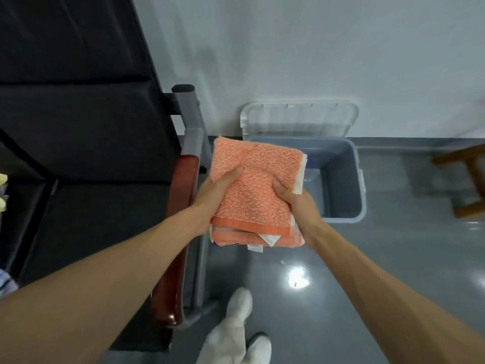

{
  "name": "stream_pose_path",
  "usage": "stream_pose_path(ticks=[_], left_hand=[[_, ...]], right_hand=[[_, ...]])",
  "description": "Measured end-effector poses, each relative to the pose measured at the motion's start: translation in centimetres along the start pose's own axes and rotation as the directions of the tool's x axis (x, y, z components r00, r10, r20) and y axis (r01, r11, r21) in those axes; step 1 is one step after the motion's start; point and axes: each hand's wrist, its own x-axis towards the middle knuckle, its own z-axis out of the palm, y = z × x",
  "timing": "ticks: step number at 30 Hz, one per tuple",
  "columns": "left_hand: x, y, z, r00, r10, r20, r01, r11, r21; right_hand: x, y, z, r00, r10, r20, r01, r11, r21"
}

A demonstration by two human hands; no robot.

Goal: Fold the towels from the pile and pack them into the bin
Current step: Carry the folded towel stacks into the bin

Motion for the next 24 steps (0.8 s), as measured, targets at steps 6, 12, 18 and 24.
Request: stream_pose_path(ticks=[6, 12, 18, 24], left_hand=[[7.9, -0.4, 3.0, 0.994, -0.108, -0.005, 0.108, 0.994, 0.012], [16.8, -1.5, 5.4, 0.976, -0.218, 0.021, 0.217, 0.976, 0.034], [22.4, -3.1, 10.0, 0.935, -0.32, 0.152, 0.311, 0.947, 0.08], [30.3, -7.4, 17.8, 0.908, -0.389, 0.156, 0.374, 0.92, 0.117]], right_hand=[[7.4, -1.1, -2.7, 0.985, 0.161, -0.063, -0.162, 0.986, -0.022], [15.5, 0.1, -6.3, 0.941, 0.326, -0.084, -0.328, 0.945, -0.001], [20.8, 0.8, -12.9, 0.909, 0.41, -0.077, -0.412, 0.911, -0.012], [26.7, 3.3, -21.4, 0.942, 0.298, -0.155, -0.315, 0.944, -0.099]])
